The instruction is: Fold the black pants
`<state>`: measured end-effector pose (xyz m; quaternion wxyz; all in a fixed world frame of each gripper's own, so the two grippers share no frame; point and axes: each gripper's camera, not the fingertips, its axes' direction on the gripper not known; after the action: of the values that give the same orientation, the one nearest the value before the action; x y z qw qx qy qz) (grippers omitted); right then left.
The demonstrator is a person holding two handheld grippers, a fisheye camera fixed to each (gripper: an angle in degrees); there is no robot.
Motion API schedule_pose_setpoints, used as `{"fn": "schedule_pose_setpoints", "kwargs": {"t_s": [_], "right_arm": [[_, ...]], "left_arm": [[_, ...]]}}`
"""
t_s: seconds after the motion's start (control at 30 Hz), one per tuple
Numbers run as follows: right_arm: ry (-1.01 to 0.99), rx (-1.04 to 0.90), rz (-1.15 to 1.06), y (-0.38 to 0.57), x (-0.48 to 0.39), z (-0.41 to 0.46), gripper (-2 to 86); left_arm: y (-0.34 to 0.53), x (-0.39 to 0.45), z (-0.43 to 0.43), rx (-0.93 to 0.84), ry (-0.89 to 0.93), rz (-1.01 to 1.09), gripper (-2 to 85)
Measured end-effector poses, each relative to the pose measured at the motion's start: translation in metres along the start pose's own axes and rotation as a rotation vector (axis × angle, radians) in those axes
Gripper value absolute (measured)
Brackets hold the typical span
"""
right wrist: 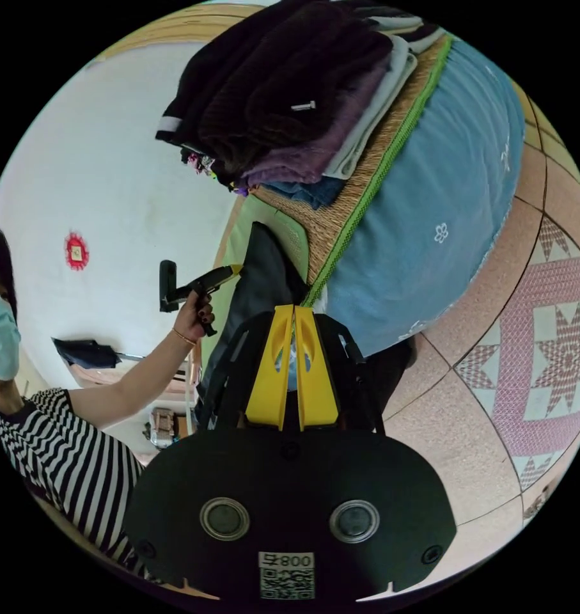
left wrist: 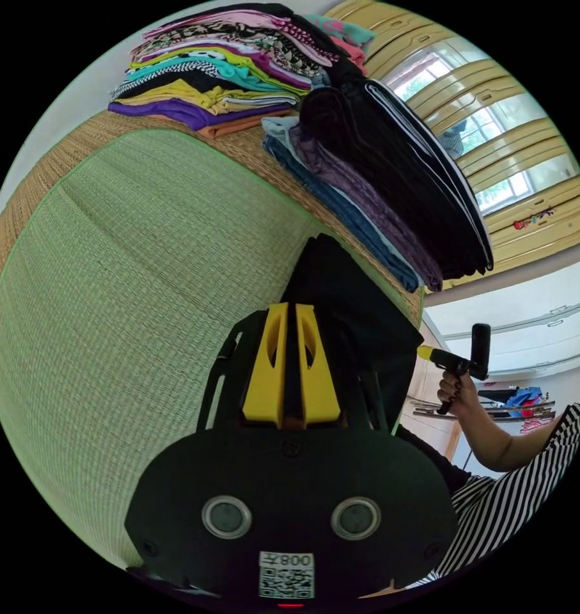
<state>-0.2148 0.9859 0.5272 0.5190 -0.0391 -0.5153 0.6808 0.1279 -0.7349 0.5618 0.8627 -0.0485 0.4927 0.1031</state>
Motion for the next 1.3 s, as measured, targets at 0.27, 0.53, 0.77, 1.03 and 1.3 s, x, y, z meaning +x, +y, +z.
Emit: {"fn": "schedule_pose_setpoints", "kwargs": {"t_s": [0.27, 0.53, 0.77, 1.03, 1.3], "right_arm": [[0.066, 0.048, 0.006, -0.001, -0.015, 0.004, 0.0], [0.137, -0.064, -0.279, -0.014, -0.11, 0.086, 0.0], [0.196, -0.248, -0.503, -0.027, -0.185, 0.213, 0.0], [0.402, -0.323, -0.606, -0.021, -0.22, 0.297, 0.0], [0.506, -0.342, -0.602, -0.052, -0.249, 0.356, 0.0]], "left_arm": [[0.042, 0.004, -0.006, 0.002, -0.022, -0.013, 0.9], [0.085, 0.009, -0.024, 0.059, 0.016, -0.048, 0.3], [0.208, 0.011, -0.067, 0.037, -0.019, -0.137, 0.2], [0.349, 0.011, -0.081, -0.027, -0.019, -0.426, 0.1], [0.394, 0.036, -0.086, -0.022, -0.002, -0.391, 0.7]]}}
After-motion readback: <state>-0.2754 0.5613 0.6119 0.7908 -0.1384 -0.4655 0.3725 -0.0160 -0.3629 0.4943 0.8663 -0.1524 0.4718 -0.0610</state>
